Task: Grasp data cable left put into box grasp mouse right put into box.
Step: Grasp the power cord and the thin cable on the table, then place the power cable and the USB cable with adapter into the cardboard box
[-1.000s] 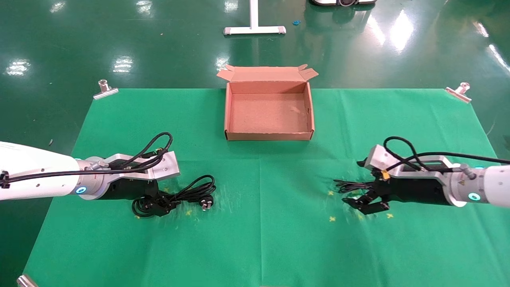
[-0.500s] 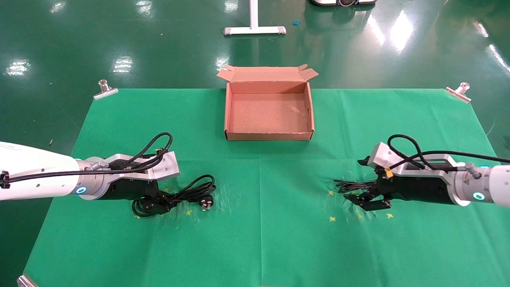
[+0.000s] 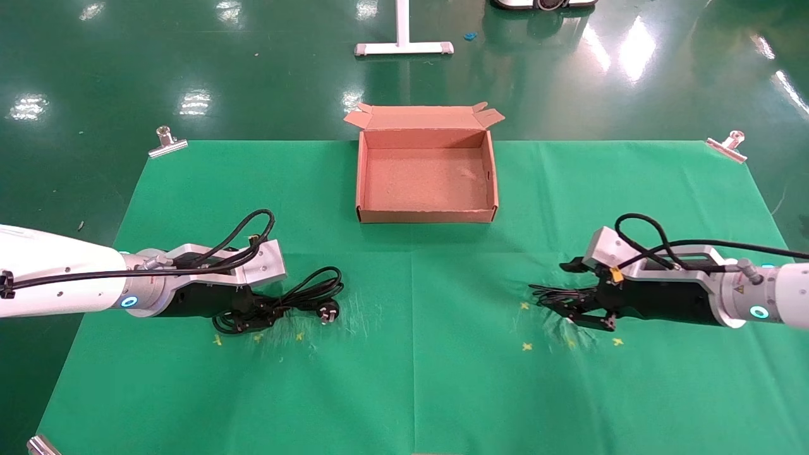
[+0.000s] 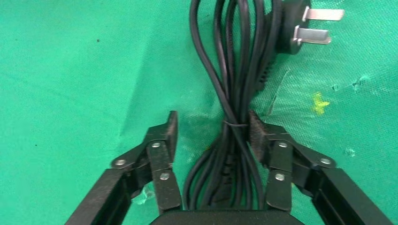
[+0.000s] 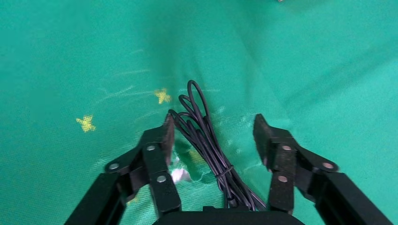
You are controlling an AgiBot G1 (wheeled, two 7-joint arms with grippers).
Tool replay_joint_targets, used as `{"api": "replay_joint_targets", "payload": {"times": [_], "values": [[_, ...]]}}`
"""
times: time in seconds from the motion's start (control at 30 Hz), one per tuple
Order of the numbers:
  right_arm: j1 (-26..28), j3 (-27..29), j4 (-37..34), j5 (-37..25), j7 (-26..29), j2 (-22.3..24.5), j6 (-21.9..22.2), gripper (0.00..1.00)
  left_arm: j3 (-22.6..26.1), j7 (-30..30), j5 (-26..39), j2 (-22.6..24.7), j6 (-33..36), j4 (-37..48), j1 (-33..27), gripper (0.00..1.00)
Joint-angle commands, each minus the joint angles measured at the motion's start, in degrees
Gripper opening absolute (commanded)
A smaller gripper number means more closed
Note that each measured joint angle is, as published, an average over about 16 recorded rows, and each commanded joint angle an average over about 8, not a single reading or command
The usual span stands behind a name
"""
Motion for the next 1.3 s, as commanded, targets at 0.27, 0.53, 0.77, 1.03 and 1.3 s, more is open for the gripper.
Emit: {"api": "replay_joint_targets", "payload": {"times": [0.27, 0.53, 0.77, 1.03, 1.3], "values": [[0.21, -0.49, -0.06, -0.73, 0.35, -0.29, -0.18, 0.0, 0.0, 0.0, 0.0, 0.0, 0.0, 0.0, 0.0, 0.0], [1.17, -0.2, -0.38, -0.7, 0.56, -0.18, -0.01, 0.0, -0.09, -0.01, -0.2, -0.03, 0.08, -0.05, -0.1, 0.0], [2.6, 1.2, 0.51, 0.96, 0.96, 0.88, -0.23, 0.0, -1.85, 0.69, -4.83, -0.91, 2.98, -1.25, -3.09, 0.0], [3.92, 3.12, 2.66, 3.25, 2.05, 2.79, -0.54, 0.0, -4.28, 3.29, -10.44, 0.44, 4.75, -1.38, -8.57, 0.0], [5.55, 6.1, 6.66, 6.14, 3.79, 6.21, -0.04, 0.0, -3.52, 14.4, -10.27, 12.07, -4.54, 9.75, -11.23, 0.0]]}}
